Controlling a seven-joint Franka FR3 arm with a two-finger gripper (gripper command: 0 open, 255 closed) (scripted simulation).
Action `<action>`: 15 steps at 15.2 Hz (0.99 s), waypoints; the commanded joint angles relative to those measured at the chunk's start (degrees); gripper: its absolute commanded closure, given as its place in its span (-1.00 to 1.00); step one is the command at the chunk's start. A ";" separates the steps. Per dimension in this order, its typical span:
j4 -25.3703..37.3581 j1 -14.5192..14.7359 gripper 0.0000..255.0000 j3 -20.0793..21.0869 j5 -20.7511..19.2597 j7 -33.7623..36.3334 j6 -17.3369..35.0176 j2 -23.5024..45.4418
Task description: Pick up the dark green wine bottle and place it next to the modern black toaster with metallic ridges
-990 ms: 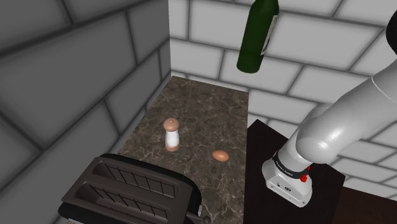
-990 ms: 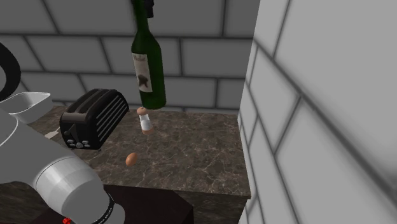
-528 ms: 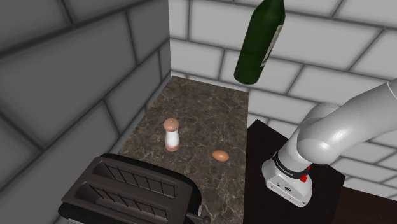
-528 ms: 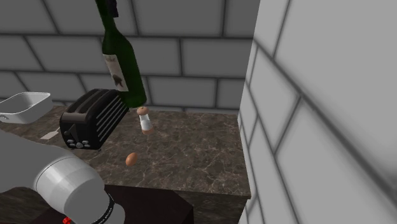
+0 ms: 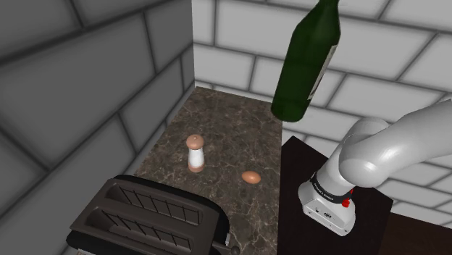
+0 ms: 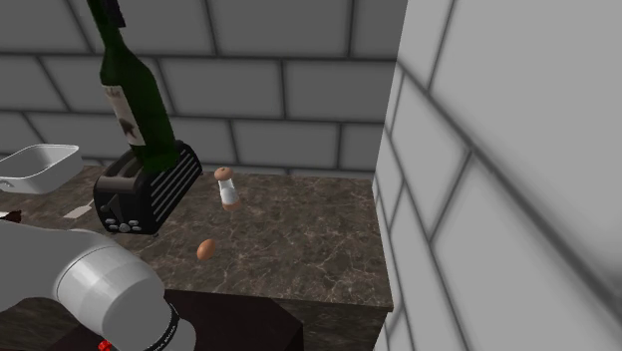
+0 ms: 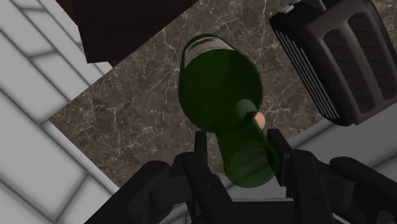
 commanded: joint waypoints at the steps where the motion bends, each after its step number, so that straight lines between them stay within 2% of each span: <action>1: -0.53 0.20 1.00 2.40 1.59 3.40 -0.10 -1.06; 8: 1.31 0.37 1.00 11.23 7.18 15.18 -0.84 -2.11; 15: 6.93 -0.66 1.00 22.24 11.98 28.18 -0.95 0.16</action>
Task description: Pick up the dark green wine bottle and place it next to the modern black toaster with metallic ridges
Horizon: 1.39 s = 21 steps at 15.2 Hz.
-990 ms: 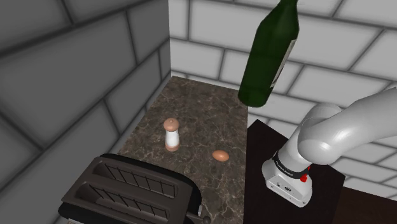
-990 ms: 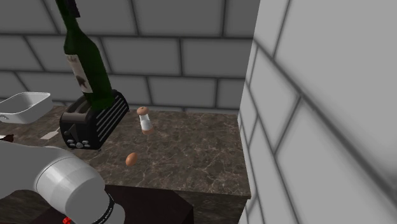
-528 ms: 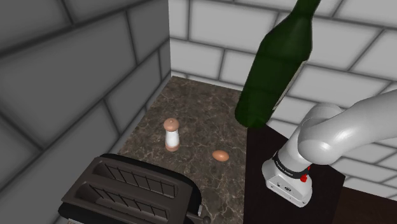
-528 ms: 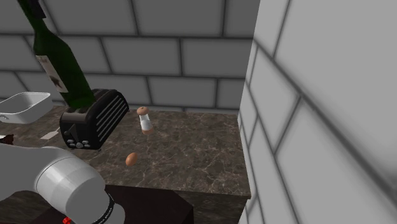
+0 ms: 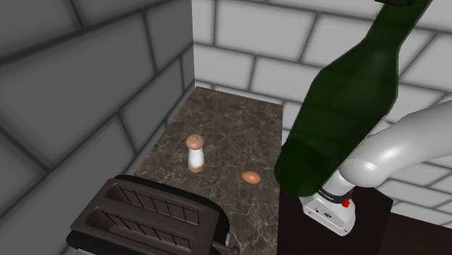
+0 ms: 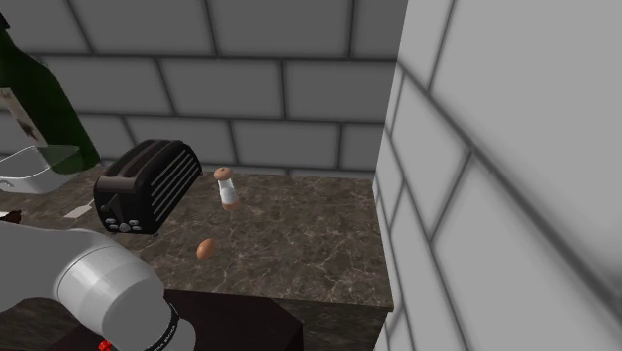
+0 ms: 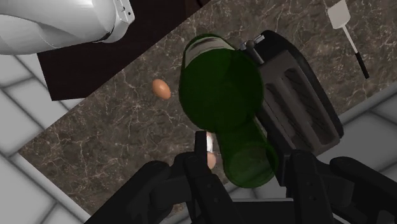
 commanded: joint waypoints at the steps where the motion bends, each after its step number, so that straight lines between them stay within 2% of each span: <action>1: 2.52 -0.64 1.00 4.01 1.10 4.33 0.10 1.48; 5: 8.33 -2.75 1.00 13.55 2.02 13.01 0.38 5.25; 8: 14.34 -6.34 1.00 24.77 0.70 20.64 0.62 9.80; 9: 16.80 -8.53 1.00 30.34 -0.53 23.60 0.66 11.85; 10: 19.60 -12.03 1.00 37.95 -2.42 26.86 0.64 14.28; 11: 22.93 -19.05 1.00 49.30 -4.62 30.17 0.35 16.65; 12: 24.46 -23.65 1.00 53.93 -4.21 30.68 -0.08 16.56; 13: 20.88 -16.98 1.00 45.54 -2.86 29.27 1.40 14.97; 14: 17.69 -11.61 1.00 39.87 -2.61 28.56 2.89 14.03; 15: 14.90 -8.68 1.00 35.46 -1.42 27.30 4.01 12.34; 16: 12.34 -6.43 1.00 32.14 -0.52 26.24 5.06 10.85; 18: 7.75 -3.74 1.00 27.46 1.21 24.21 6.89 7.92; 21: 1.73 -1.02 1.00 23.06 2.91 21.89 9.42 4.34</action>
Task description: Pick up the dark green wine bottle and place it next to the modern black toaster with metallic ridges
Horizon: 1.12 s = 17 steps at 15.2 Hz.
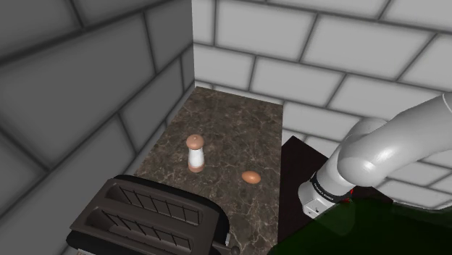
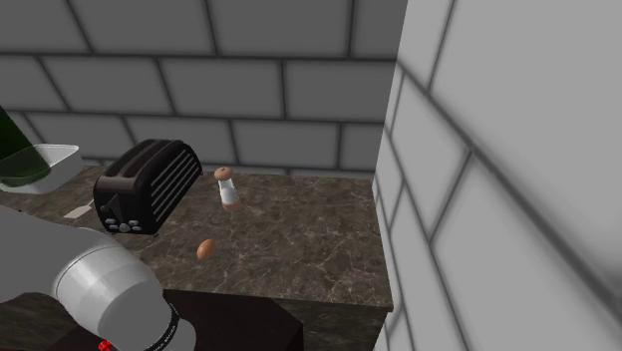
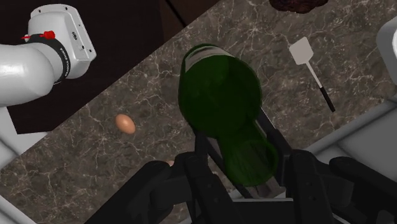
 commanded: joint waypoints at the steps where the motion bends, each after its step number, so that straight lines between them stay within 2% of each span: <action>1: -4.14 1.84 1.00 -2.94 1.11 -1.61 1.73 -2.45; 8: -15.40 5.36 1.00 -7.42 3.34 -5.08 6.91 -8.54; 17: -27.24 8.27 1.00 -9.50 5.38 -7.98 12.97 -14.33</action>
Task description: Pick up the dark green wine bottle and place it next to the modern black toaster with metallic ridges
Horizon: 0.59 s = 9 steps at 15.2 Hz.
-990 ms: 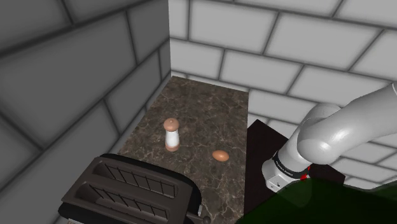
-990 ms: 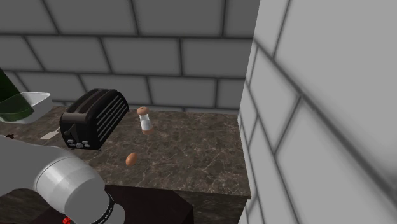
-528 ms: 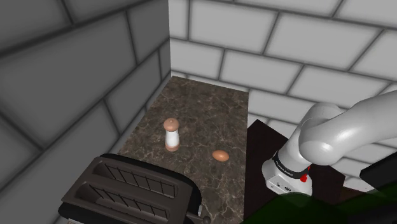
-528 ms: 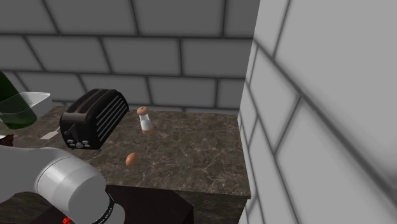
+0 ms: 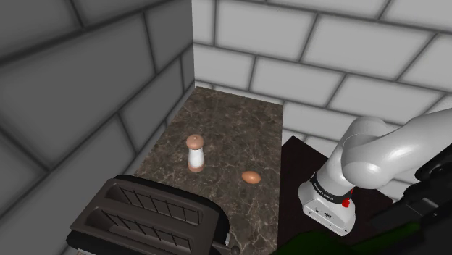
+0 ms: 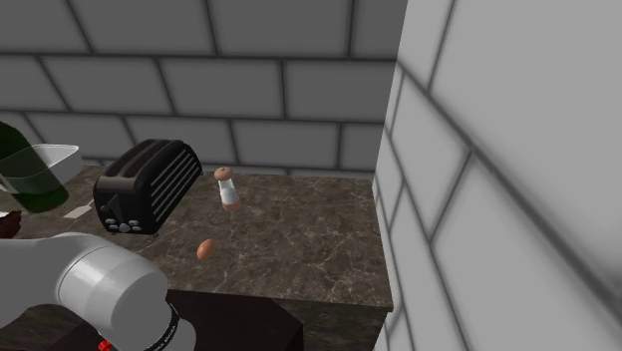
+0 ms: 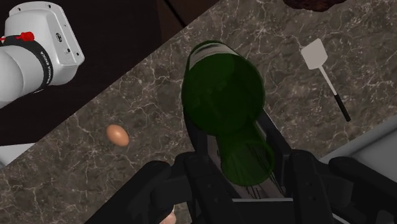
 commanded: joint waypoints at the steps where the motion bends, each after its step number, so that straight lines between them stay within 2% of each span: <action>1: -2.78 0.73 1.00 -0.37 0.55 -0.57 1.40 -1.42; 9: -11.59 2.57 1.00 -0.42 2.25 -2.34 6.45 -5.28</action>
